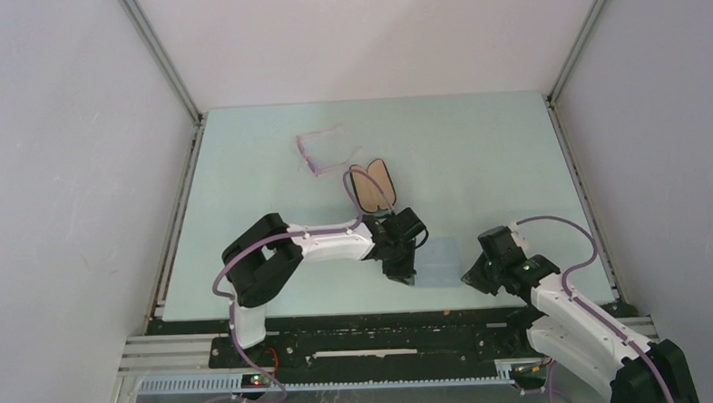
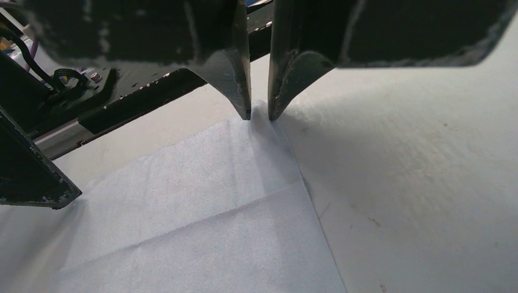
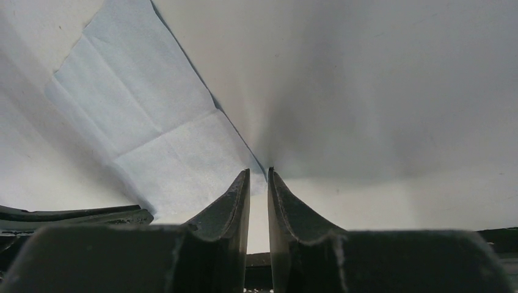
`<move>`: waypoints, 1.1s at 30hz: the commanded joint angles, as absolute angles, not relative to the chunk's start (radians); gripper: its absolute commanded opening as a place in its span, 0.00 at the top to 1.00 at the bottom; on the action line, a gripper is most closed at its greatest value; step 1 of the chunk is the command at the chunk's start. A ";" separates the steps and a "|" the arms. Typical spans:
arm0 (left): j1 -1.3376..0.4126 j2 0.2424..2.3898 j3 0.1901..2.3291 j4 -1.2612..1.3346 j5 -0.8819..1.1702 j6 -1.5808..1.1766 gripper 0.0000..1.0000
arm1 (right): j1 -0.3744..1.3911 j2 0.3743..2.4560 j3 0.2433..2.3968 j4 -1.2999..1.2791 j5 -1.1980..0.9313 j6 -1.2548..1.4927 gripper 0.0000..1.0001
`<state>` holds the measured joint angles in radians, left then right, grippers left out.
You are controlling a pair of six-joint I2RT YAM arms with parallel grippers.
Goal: Organize the sunglasses
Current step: Fold the glasses cleaning cloth at the center of the board.
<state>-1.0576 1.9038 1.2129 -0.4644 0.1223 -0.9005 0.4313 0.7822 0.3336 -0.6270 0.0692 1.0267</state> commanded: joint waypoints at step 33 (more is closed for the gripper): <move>-1.058 1.868 1.262 -0.509 0.113 -0.876 1.00 | 0.470 0.848 0.382 -0.583 0.090 0.995 1.00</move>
<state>-1.0683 1.9018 1.2137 -0.4820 0.1036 -0.9054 0.4721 0.8223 0.3347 -0.5938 0.0589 1.0286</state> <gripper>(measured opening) 0.005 0.006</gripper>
